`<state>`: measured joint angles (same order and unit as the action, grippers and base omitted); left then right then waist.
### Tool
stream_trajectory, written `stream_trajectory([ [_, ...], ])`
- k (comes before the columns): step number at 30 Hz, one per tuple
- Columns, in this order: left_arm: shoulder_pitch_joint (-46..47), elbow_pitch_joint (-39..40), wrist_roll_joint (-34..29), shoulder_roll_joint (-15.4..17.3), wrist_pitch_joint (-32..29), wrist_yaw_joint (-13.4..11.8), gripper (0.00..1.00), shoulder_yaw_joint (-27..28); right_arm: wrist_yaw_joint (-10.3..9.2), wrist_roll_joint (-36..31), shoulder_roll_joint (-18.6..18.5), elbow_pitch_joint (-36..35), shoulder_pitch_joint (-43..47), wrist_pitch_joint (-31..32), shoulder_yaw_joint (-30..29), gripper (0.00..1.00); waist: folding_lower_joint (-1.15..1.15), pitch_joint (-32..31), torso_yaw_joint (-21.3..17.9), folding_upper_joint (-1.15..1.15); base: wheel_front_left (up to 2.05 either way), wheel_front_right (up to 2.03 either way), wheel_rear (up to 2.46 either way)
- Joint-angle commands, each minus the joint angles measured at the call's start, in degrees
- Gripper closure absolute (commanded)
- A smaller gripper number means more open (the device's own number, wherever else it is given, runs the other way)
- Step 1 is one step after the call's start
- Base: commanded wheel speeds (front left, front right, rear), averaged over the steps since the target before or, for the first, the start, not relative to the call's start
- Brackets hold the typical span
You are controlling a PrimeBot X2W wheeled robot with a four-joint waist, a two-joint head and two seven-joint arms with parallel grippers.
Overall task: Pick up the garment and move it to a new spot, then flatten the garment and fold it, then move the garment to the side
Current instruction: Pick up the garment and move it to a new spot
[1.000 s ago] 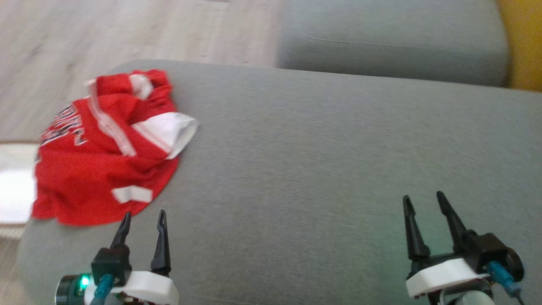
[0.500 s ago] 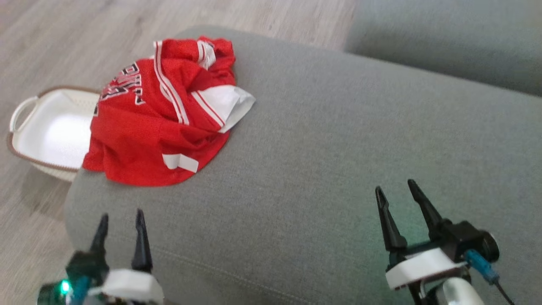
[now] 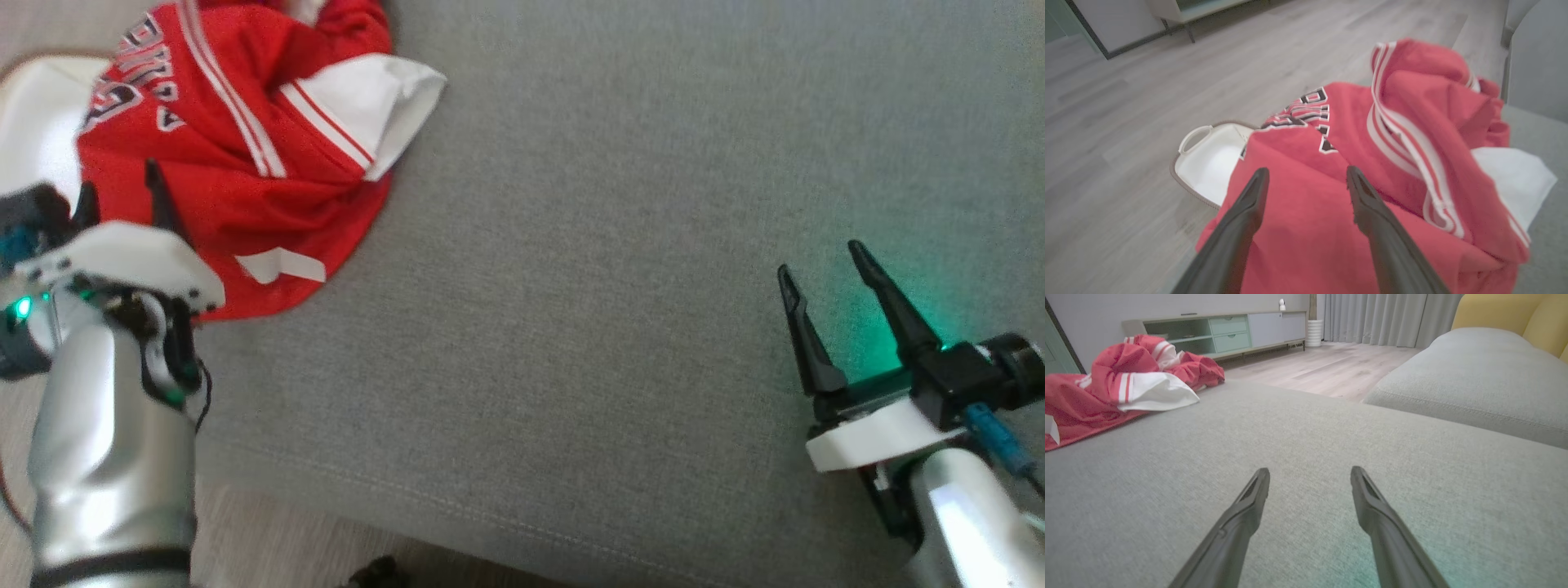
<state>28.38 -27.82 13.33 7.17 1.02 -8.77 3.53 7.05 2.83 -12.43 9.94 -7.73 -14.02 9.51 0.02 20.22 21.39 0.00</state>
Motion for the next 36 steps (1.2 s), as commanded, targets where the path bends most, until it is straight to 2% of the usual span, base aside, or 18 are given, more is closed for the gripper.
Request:
stream_trajectory([
  [1, 2.20, -0.61, 0.23, 2.83, -1.11, -0.53, 0.00, 2.34, 0.44, -0.47, -0.89, -2.55, -1.41, 0.33, 1.47, 0.00, -0.02, 4.19, -1.27, 0.00, 0.00, 0.00, 0.00],
  [7, 10.09, -15.30, 0.41, 3.60, -5.72, -1.29, 0.00, 1.59, 0.44, -0.07, -3.09, -6.88, -0.95, 2.44, 0.26, 0.00, -0.02, 7.04, -1.97, 0.00, 0.00, 0.00, 0.00],
  [10, 12.13, -20.79, 1.28, 3.07, -6.49, 0.40, 0.00, 1.06, 0.44, 0.18, -3.64, -8.52, -0.18, 3.32, -0.18, 0.00, -0.02, 7.13, -2.20, 0.00, 0.00, 0.00, 0.00],
  [11, 12.71, -22.15, 1.57, 2.94, -6.29, 0.93, 0.24, 0.99, 0.44, 0.25, -3.74, -8.86, 0.18, 3.56, -0.32, 0.00, -0.02, 6.87, -2.19, 0.00, 0.00, 0.00, 0.00],
  [12, 13.21, -23.28, 2.00, 2.74, -6.08, 1.82, 1.00, 0.92, 0.44, 0.34, -3.80, -9.08, 0.55, 3.75, -0.45, 0.00, -0.02, 6.46, -2.14, 0.00, 0.00, 0.00, 0.00],
  [17, 15.51, -25.02, 2.70, 4.13, -2.03, 3.86, 1.00, 1.09, 0.44, 0.66, -2.92, -9.29, 2.28, 4.01, -0.87, 0.00, -0.02, 3.15, -1.53, 0.00, 0.00, 0.00, 0.00],
  [21, 17.68, -22.36, 2.13, 6.44, 0.09, 5.20, 1.00, 0.47, 0.44, 1.18, -1.49, -8.13, 3.74, 3.21, -0.71, 0.00, -0.02, -0.74, -0.91, 0.00, 0.00, 0.00, 0.00],
  [24, 19.61, -17.42, 1.89, 7.87, -0.03, 6.35, 1.00, -0.12, 0.44, 1.63, -0.09, -6.82, 4.19, 2.28, -0.26, 0.00, -0.02, -3.43, -0.99, 0.00, 0.00, 0.00, 0.00],
  [25, 20.27, -13.55, 2.08, 8.71, -1.65, 7.14, 1.00, -0.38, 0.44, 1.79, 1.03, -5.94, 4.30, 1.74, 0.17, 0.00, -0.02, -4.82, -1.37, 0.00, 0.00, 0.00, 0.00],
  [29, 18.94, -5.38, 2.19, 10.31, -4.77, 7.52, 1.00, -0.58, 0.44, 1.97, 2.64, -3.89, 4.41, 0.74, 1.34, 0.00, -0.02, -7.44, -2.93, 0.00, 0.00, 0.00, 0.00],
  [31, 18.16, -3.09, 2.39, 10.30, -5.03, 7.44, 1.00, -0.47, 0.44, 1.95, 2.94, -3.40, 4.52, 0.48, 1.36, 0.00, -0.02, -8.11, -3.41, 0.00, 0.00, 0.00, 0.00],
  [36, 11.24, 9.12, 4.38, 8.14, -6.00, 8.02, 1.00, -0.78, 0.44, 1.93, 4.44, -1.54, 5.53, -0.44, 1.62, 0.00, -0.02, -11.52, -6.33, 0.00, 0.00, 0.00, 0.00],
])
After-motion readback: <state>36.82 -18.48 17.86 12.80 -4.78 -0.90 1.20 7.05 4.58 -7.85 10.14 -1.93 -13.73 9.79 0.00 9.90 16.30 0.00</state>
